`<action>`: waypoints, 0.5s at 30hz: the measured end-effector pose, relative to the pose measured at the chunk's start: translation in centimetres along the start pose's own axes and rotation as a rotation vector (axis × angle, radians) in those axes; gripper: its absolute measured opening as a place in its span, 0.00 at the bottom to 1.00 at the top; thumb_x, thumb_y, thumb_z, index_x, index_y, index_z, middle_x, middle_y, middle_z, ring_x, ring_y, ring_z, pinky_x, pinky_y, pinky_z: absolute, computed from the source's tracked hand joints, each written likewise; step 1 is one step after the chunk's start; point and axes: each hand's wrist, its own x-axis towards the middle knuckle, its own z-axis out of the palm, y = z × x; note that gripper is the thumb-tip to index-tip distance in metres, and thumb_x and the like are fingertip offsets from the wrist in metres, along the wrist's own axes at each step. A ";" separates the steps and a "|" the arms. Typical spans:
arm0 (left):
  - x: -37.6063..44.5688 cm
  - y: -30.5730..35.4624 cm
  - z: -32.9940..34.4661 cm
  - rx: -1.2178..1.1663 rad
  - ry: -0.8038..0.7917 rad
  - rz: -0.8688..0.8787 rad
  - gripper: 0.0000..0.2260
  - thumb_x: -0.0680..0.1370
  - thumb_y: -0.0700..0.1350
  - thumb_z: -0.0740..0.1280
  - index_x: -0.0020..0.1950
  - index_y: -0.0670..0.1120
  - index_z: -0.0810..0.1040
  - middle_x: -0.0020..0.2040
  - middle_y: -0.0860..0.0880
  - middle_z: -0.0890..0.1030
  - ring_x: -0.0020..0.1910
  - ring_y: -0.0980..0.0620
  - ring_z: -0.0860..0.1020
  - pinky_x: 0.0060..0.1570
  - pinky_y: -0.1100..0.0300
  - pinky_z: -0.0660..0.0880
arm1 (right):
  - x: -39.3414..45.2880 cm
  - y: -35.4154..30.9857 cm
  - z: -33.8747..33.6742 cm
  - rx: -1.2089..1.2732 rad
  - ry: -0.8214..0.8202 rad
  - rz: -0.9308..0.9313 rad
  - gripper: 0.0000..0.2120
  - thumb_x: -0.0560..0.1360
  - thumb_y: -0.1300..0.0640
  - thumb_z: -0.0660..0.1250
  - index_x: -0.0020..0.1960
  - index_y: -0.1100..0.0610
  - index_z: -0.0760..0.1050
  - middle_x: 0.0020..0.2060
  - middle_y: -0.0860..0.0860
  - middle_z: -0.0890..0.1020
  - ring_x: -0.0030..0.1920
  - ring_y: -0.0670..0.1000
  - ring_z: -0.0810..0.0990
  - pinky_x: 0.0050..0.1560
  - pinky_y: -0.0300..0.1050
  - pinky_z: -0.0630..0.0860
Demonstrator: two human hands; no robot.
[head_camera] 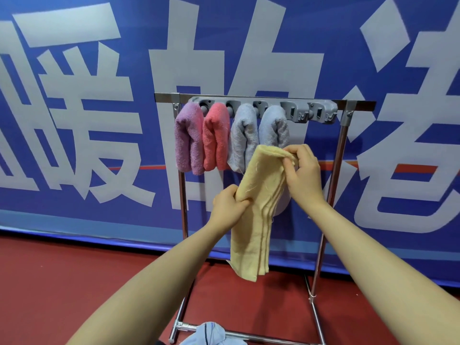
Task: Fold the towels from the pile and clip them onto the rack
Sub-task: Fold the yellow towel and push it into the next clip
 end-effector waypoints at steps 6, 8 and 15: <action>0.5 1.9 -1.2 0.187 0.177 0.119 0.04 0.69 0.41 0.65 0.42 0.44 0.72 0.37 0.48 0.78 0.41 0.46 0.76 0.39 0.49 0.72 | -1.1 2.4 -0.3 -0.285 -0.004 0.106 0.14 0.72 0.64 0.64 0.58 0.58 0.73 0.53 0.53 0.76 0.55 0.55 0.72 0.53 0.45 0.61; 1.0 2.8 -1.8 0.294 0.222 0.190 0.05 0.68 0.42 0.65 0.43 0.45 0.73 0.39 0.47 0.79 0.41 0.45 0.76 0.38 0.51 0.71 | -1.8 2.1 0.0 -0.300 -0.076 0.098 0.21 0.70 0.64 0.65 0.63 0.57 0.70 0.58 0.53 0.73 0.58 0.53 0.68 0.54 0.44 0.58; 1.9 5.1 -2.6 0.608 0.278 0.401 0.05 0.69 0.38 0.62 0.44 0.43 0.72 0.44 0.46 0.78 0.42 0.41 0.75 0.42 0.54 0.61 | -3.5 1.0 2.0 -0.300 -0.389 -0.141 0.24 0.69 0.49 0.60 0.64 0.51 0.70 0.57 0.46 0.73 0.57 0.48 0.67 0.56 0.40 0.52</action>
